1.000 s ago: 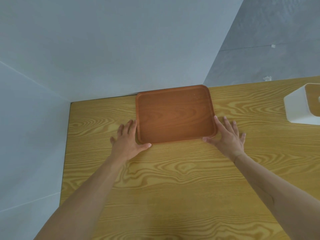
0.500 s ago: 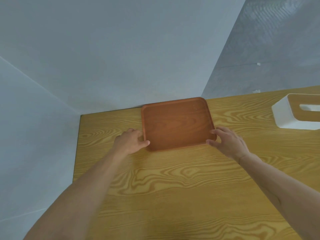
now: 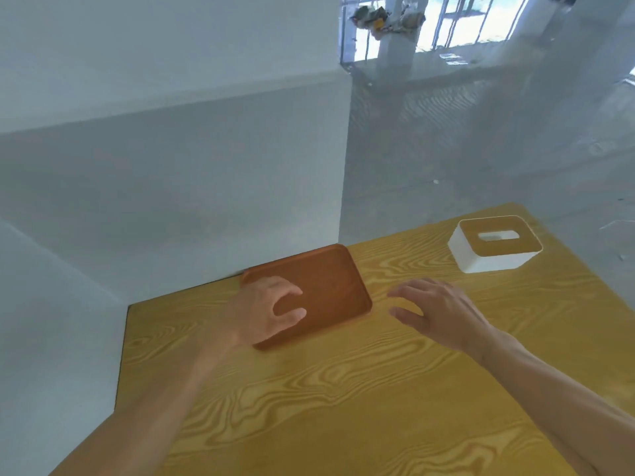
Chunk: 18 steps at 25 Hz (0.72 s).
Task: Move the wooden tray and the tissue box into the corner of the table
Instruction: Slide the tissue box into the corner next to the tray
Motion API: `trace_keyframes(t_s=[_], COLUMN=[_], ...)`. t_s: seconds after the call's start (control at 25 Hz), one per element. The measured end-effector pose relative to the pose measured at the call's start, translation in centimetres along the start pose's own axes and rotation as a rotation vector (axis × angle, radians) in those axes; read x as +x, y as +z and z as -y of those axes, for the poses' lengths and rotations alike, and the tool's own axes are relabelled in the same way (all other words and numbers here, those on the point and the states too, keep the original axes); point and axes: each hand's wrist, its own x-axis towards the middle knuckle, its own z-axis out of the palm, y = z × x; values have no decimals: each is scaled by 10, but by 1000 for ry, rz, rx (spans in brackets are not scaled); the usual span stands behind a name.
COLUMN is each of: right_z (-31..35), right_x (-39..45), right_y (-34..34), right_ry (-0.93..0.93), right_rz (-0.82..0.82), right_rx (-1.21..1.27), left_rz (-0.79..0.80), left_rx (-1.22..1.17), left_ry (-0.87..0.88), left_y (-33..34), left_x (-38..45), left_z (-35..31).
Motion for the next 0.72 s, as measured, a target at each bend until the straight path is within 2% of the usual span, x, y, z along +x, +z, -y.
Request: trace_keyframes(t_s=[0.2,0.32,0.52,0.72], right_z=[-30,-53,-94,-135], right_x=[-90,-157,-269,-342], right_y=[-52,-79,-108,-111], right_ry=[13,60,137,238], right_rz=[-186,-272,-352,-375], right_rx=[-107,-139,-200,-208], left_rz=[-299,-401,-429,-340], left_rx=[83,90,104,59], left_ry=[195,284,455,490], left_y=[6,29,83,134], left_x=[2,1,12,23], left_z=[-111,-189,-310,-389])
